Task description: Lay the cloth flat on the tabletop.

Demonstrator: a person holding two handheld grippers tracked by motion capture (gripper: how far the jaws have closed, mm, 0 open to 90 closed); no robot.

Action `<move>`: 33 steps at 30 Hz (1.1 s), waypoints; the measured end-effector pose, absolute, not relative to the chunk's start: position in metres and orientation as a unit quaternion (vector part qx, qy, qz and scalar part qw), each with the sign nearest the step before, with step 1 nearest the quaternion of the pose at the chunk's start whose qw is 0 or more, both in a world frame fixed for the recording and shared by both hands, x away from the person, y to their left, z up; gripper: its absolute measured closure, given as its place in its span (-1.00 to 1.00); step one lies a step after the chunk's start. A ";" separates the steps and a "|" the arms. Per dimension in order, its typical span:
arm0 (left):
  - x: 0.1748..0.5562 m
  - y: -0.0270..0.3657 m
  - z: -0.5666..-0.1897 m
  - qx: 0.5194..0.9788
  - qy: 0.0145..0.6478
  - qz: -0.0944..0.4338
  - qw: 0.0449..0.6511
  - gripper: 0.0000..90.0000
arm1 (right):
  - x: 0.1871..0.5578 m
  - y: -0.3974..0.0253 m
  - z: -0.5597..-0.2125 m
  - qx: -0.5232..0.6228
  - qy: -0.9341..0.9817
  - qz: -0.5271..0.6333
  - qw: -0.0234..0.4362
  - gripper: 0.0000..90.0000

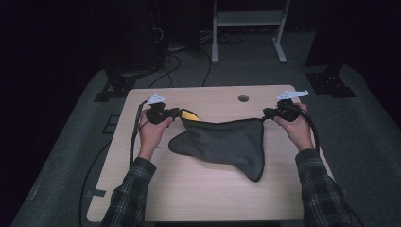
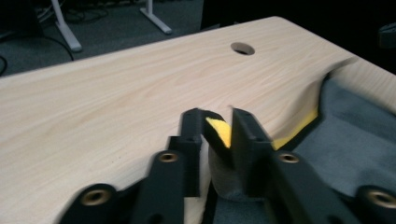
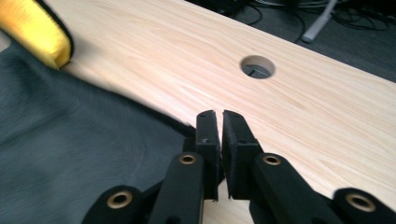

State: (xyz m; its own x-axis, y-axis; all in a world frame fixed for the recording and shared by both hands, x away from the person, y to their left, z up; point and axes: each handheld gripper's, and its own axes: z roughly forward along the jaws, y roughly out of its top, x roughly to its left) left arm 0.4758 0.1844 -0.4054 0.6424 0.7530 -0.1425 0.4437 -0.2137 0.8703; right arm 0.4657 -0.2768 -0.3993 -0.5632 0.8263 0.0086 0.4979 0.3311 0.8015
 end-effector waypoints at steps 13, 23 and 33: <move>0.464 0.191 -0.408 0.776 0.388 0.174 0.466 -0.06 | 0.445 -0.271 -0.407 0.400 0.797 0.412 0.186 0.57; 0.442 0.213 -0.402 0.777 0.385 0.183 0.463 -0.10 | 0.419 -0.271 -0.408 0.386 0.801 0.421 0.178 0.47; 0.431 0.223 -0.433 0.801 0.388 0.148 0.431 0.08 | 0.394 -0.265 -0.418 0.372 0.816 0.413 0.161 0.38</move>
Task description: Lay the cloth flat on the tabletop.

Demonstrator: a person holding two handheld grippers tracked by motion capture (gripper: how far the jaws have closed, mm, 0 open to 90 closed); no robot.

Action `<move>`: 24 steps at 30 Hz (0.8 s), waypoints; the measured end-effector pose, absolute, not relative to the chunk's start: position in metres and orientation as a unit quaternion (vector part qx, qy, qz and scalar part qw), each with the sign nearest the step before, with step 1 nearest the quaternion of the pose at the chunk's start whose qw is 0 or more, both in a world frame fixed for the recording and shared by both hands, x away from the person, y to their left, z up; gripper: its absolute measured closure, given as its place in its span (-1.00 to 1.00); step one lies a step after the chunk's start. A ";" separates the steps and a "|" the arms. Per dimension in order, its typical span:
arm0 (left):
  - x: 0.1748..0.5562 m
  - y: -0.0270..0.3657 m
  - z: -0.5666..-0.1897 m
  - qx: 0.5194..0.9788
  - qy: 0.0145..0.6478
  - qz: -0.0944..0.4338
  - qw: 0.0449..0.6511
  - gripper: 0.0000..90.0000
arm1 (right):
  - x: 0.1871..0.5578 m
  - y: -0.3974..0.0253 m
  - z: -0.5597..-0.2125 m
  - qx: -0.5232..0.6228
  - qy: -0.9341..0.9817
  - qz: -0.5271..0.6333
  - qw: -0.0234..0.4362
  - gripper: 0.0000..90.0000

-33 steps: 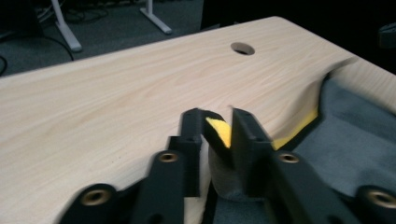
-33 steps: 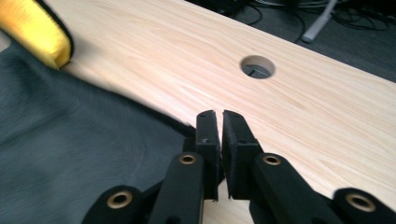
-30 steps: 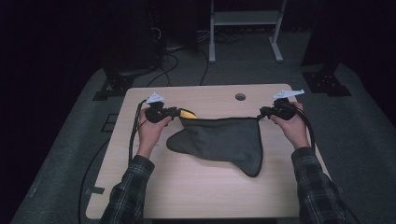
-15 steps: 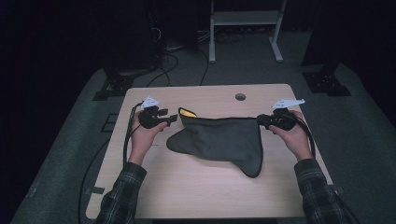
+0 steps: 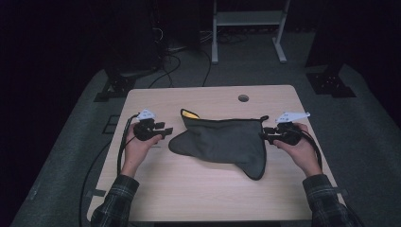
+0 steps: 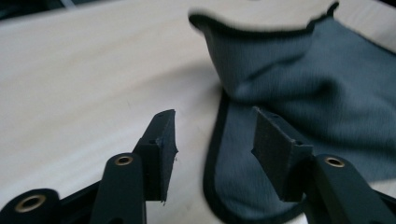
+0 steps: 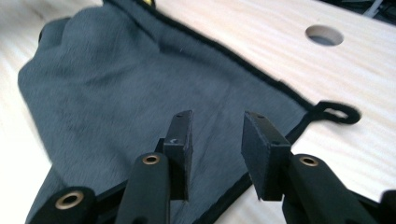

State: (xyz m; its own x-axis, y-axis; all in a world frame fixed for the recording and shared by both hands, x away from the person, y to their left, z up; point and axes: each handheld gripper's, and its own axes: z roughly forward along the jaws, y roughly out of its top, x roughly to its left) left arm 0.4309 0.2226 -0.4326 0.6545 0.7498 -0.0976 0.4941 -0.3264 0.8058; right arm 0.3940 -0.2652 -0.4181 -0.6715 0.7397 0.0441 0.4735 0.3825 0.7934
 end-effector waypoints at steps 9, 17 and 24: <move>0.433 0.211 -0.464 0.829 0.386 0.113 0.389 0.32 | 0.381 -0.261 -0.440 0.372 0.829 0.392 0.146 0.34; 0.430 0.205 -0.467 0.840 0.389 0.113 0.361 0.89 | 0.383 -0.252 -0.459 0.373 0.842 0.367 0.134 0.36; 0.420 0.207 -0.464 0.849 0.381 0.109 0.350 0.99 | 0.387 -0.250 -0.467 0.371 0.851 0.346 0.140 0.41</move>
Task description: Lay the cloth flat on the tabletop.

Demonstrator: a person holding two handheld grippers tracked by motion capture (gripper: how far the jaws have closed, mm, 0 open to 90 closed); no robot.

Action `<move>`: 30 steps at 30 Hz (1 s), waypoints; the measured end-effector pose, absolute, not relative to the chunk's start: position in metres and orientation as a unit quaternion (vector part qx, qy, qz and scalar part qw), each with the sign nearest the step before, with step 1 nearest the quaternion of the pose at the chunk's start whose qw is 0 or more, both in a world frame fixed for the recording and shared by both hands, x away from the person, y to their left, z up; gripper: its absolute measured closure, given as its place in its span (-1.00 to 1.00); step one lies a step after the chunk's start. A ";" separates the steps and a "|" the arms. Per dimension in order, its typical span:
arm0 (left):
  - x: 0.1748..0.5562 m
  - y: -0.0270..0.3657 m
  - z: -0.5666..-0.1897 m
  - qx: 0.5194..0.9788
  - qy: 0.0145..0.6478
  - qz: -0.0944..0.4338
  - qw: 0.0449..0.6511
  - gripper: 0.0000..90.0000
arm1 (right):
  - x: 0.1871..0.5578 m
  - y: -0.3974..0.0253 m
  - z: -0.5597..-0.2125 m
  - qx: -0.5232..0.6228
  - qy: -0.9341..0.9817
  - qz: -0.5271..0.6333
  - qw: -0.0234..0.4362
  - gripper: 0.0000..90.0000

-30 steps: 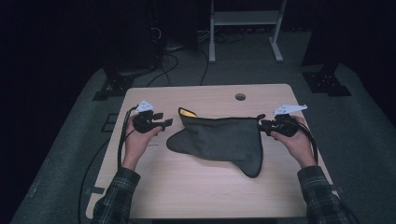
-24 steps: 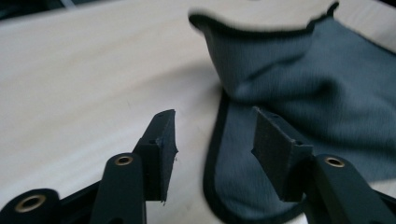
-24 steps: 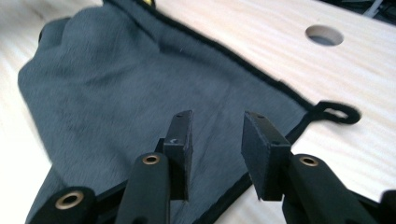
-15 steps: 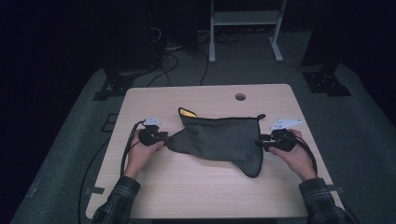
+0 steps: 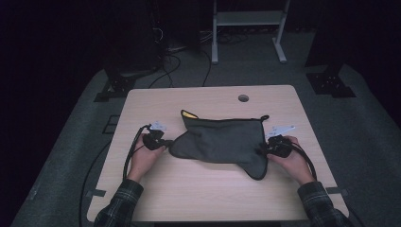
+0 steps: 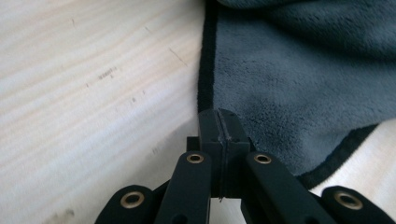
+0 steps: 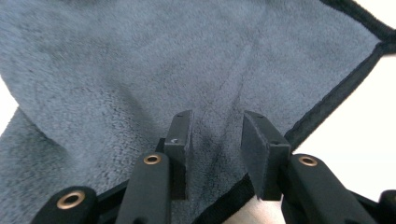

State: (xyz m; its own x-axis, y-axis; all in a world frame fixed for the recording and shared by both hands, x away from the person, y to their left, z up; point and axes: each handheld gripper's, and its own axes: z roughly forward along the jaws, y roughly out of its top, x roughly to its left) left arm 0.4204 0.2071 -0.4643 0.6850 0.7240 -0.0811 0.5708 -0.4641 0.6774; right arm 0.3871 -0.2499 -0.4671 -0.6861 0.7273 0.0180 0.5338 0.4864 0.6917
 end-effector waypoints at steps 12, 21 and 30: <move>0.392 0.225 -0.463 0.848 0.390 0.101 0.344 1.00 | 0.401 -0.258 -0.472 0.390 0.841 0.340 0.158 0.43; 0.371 0.233 -0.461 0.847 0.399 0.102 0.336 0.99 | 0.413 -0.261 -0.473 0.412 0.827 0.335 0.186 0.37; 0.368 0.228 -0.449 0.835 0.387 0.108 0.377 0.73 | 0.394 -0.261 -0.454 0.399 0.818 0.376 0.174 0.31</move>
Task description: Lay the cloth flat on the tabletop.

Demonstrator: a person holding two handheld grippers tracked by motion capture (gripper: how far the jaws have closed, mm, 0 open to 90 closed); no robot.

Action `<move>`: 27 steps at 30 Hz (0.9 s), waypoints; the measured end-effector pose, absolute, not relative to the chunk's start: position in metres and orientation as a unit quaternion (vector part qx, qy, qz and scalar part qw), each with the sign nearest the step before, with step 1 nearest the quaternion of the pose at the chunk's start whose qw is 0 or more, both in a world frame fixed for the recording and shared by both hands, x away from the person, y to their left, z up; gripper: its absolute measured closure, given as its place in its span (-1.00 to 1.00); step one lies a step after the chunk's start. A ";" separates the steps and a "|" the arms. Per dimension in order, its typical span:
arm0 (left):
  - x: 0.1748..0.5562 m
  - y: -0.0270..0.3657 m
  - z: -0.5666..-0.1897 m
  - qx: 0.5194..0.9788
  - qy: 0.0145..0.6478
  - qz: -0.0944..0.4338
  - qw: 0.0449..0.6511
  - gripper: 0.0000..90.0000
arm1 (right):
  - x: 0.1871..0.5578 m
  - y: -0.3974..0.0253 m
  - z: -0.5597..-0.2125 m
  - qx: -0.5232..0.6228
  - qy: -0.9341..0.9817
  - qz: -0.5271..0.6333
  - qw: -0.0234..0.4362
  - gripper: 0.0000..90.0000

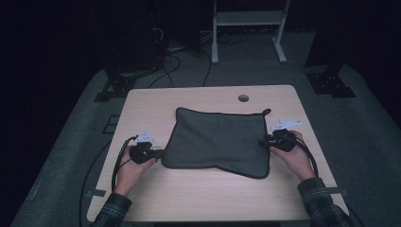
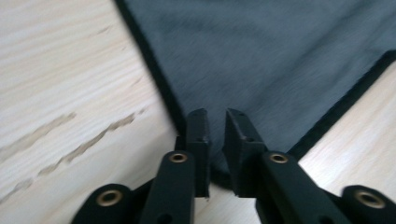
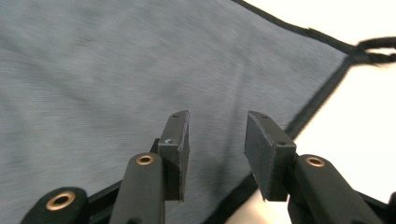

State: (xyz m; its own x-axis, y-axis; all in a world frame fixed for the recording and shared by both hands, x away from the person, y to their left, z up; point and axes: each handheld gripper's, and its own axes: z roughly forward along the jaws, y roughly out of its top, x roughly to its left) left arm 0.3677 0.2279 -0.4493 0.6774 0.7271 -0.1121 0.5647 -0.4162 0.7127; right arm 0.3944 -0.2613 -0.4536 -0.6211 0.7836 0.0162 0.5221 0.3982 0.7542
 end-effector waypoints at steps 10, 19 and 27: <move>0.369 0.217 -0.458 0.847 0.376 0.105 0.362 0.55 | 0.353 -0.251 -0.462 0.353 0.847 0.371 0.139 0.31; 0.357 0.216 -0.464 0.861 0.363 0.099 0.341 0.56 | 0.348 -0.247 -0.473 0.333 0.865 0.353 0.126 0.23; 0.332 0.222 -0.465 0.860 0.360 0.080 0.352 0.57 | 0.345 -0.252 -0.474 0.322 0.868 0.358 0.121 0.13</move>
State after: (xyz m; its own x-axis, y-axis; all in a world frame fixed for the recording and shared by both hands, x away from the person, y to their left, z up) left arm 0.3319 0.2223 -0.4647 0.7278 0.6759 -0.1163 0.5636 -0.4928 0.6630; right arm 0.3449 -0.2521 -0.4743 -0.7636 0.6454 0.0208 0.4726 0.5366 0.6991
